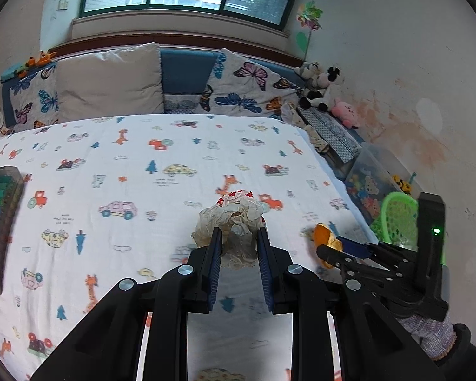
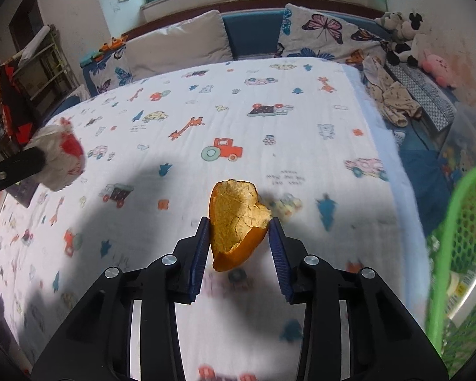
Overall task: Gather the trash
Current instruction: 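Carry the orange peel over the basket with right tool and release it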
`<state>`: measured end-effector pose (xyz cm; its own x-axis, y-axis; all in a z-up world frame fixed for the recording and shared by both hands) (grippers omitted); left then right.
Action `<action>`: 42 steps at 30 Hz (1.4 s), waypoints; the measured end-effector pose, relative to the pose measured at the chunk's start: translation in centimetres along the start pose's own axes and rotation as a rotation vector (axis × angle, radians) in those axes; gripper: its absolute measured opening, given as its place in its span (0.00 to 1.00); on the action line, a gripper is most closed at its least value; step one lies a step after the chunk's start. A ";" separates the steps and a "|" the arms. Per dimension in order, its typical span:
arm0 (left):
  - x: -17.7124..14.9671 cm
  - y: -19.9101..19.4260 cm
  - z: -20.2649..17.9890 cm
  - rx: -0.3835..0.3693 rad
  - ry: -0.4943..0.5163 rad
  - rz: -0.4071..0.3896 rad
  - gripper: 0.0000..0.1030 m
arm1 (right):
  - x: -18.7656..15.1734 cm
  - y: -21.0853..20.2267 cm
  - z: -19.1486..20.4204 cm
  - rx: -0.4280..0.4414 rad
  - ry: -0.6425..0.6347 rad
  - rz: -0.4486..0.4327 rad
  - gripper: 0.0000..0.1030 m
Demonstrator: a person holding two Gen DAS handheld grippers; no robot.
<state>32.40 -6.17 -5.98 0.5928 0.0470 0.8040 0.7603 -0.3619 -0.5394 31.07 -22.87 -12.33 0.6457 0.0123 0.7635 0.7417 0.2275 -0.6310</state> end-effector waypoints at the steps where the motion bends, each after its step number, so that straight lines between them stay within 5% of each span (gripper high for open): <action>1: -0.1 -0.1 -0.5 -0.007 0.005 0.002 0.21 | -0.2 -0.7 -0.2 -0.006 -0.001 -0.009 0.37; 14: -1.4 -0.1 -9.7 -0.136 0.089 0.022 0.21 | -1.6 -10.7 -8.5 -0.155 0.068 -0.105 0.37; 26: -1.9 0.5 -18.4 -0.241 0.174 0.033 0.21 | -3.8 -15.7 -18.1 -0.316 0.168 -0.119 0.41; 31: -2.2 1.2 -21.9 -0.280 0.207 0.044 0.21 | -4.5 -17.0 -20.1 -0.345 0.202 -0.132 0.52; 42: -4.1 3.1 -28.2 -0.338 0.263 0.092 0.21 | -5.4 -20.0 -22.3 -0.362 0.246 -0.169 0.54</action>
<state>24.86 -33.72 -3.86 0.5330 -0.2227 0.8163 0.5515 -0.6402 -0.5348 16.80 -49.23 -6.95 0.5021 -0.2369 0.8317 0.8274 -0.1483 -0.5417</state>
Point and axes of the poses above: each gripper's, at about its wrist camera, not at the fingertips, and y roughly the way its jaws point, z to its left, x to its top, the point moved 7 cm from there along y, roughly the way its jaws point, and after that the axes turned 11 degrees about -z, right-handed, at the moved point
